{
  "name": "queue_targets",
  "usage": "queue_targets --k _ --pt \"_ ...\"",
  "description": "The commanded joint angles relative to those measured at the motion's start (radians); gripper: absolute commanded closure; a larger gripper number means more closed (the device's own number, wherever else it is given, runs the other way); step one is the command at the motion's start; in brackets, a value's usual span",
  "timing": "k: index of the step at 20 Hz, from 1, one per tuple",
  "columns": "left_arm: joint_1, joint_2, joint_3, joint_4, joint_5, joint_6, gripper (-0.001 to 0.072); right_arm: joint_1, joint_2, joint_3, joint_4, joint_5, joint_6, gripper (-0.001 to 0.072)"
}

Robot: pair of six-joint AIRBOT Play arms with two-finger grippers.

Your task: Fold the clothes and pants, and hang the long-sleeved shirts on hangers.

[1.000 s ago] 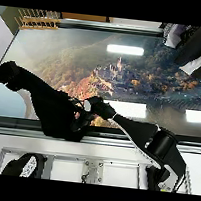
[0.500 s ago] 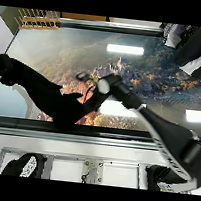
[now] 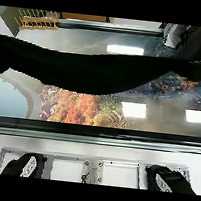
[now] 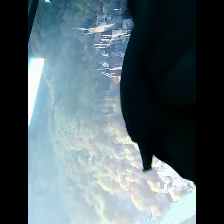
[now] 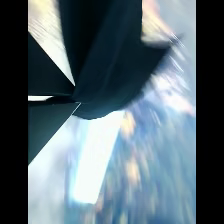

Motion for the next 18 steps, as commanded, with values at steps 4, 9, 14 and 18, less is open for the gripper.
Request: queue_targets --k 4,9,14,18 --pt "-0.001 0.177 -0.055 -0.011 -0.064 -0.014 0.0695 -0.368 0.228 0.001 -0.014 0.0 0.057 0.0703" --pt "-0.117 0.306 -0.388 -0.01 -0.066 -0.056 0.0695 -0.391 0.185 -0.021 0.058 0.058 0.098 0.0703" --pt "-0.327 0.227 -0.722 0.002 -0.062 -0.058 0.0695 -0.391 0.088 -0.219 0.111 0.076 0.083 0.0703" --pt "-0.376 0.06 -0.8 -0.002 0.035 -0.056 0.0091 -0.39 0.079 -0.409 0.111 0.076 0.063 0.0703"
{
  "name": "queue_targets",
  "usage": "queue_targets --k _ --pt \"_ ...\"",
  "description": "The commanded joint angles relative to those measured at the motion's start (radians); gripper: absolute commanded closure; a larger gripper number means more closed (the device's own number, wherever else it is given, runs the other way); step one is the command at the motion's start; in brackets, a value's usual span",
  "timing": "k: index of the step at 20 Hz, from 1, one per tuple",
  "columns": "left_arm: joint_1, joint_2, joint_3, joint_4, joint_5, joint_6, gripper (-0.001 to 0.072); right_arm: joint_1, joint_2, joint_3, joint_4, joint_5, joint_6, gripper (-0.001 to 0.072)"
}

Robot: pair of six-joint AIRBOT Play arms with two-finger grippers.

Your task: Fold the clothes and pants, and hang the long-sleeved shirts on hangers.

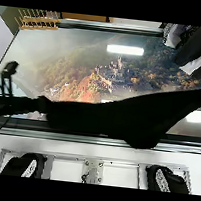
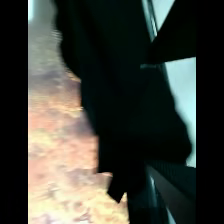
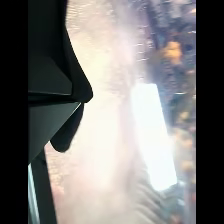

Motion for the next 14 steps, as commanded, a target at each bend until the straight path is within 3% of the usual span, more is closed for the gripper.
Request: queue_targets --k 1,7,8,11,14 --pt "-0.043 -0.134 -0.064 -0.005 0.095 0.001 0.0091 -0.001 -0.013 -0.141 0.013 0.004 -0.013 0.0703" --pt "-0.043 -0.407 -0.053 -0.052 0.264 0.005 0.0091 -0.002 -0.013 -0.159 0.013 0.004 -0.014 0.0702" --pt "-0.044 -0.458 -0.053 -0.108 0.283 0.033 0.0092 -0.001 -0.013 -0.159 0.013 0.004 -0.014 0.0702" --pt "-0.085 -0.584 -0.051 -0.323 0.344 0.229 0.0093 -0.002 -0.013 -0.159 0.013 0.004 -0.014 0.0702" --pt "-0.166 -0.68 0.011 -0.344 0.406 0.288 0.0093 -0.002 -0.013 -0.159 0.013 0.004 -0.014 0.0702"
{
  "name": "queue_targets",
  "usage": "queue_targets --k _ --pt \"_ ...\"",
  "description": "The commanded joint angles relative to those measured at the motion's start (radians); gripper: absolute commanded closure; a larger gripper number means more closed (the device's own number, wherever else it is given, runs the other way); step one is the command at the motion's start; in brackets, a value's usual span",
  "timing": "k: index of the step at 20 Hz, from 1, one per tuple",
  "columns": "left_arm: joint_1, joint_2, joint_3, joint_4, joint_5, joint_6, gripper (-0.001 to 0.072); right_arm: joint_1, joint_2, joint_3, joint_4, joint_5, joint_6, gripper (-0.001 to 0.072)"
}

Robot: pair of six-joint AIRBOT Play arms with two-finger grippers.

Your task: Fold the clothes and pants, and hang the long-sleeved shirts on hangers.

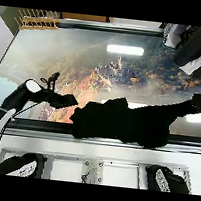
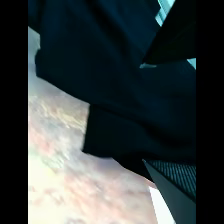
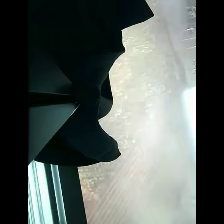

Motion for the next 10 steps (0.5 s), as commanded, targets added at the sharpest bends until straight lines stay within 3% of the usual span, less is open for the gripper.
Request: queue_targets --k 1,5,10 --pt "-0.081 -0.138 0.083 -0.085 0.082 0.117 0.0093 -0.001 0.0 -0.002 0.001 0.001 0.0 0.0702" --pt "-0.134 -0.313 0.251 -0.085 0.068 0.129 0.0093 0.0 0.0 -0.002 0.001 0.001 0.0 0.0702" --pt "-0.193 -0.477 0.396 -0.084 -0.048 0.129 0.0093 -0.001 0.0 -0.002 0.001 0.001 0.0 0.0702"
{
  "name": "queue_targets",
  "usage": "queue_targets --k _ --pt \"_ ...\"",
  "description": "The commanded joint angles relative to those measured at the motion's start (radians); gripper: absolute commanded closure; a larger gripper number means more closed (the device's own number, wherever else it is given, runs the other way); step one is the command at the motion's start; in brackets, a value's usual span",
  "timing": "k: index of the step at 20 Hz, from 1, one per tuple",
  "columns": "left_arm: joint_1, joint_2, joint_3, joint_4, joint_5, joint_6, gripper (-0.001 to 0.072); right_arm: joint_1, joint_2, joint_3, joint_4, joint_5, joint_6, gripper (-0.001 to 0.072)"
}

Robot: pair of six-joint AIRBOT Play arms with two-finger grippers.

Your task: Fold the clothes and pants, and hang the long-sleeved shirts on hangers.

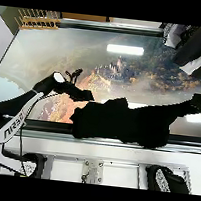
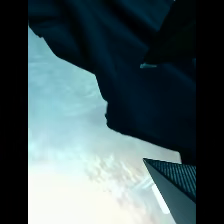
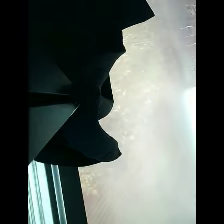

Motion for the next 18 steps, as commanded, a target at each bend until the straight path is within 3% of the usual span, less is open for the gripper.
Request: queue_targets --k 1,7,8,9,10,11,14,18 --pt "-0.042 -0.107 0.096 -0.005 -0.076 0.009 0.0093 -0.001 0.0 0.0 0.0 0.0 0.0 0.0702" --pt "-0.05 -0.118 0.129 -0.001 -0.119 0.008 0.0095 -0.001 0.0 0.0 0.0 0.0 0.0 0.0702" --pt "-0.05 -0.118 0.129 0.013 -0.133 0.002 0.0156 -0.001 0.0 0.0 0.0 0.0 0.0 0.0702" --pt "-0.05 -0.118 0.129 0.033 -0.149 -0.002 0.0456 -0.001 0.0 0.0 0.0 0.0 0.0 0.0702" --pt "-0.05 -0.118 0.129 0.05 -0.163 -0.002 0.0605 -0.001 0.0 0.0 0.0 0.0 0.0 0.0702" --pt "-0.05 -0.118 0.129 0.051 -0.173 -0.002 0.0699 -0.001 0.0 0.0 0.0 0.0 0.0 0.0702" --pt "-0.034 -0.084 0.132 0.053 -0.15 -0.01 0.0696 -0.001 0.0 0.001 -0.001 -0.029 -0.017 0.0702" --pt "0.105 0.14 0.299 0.081 -0.176 -0.037 0.0696 -0.001 0.0 0.124 0.0 -0.177 -0.045 0.0703"
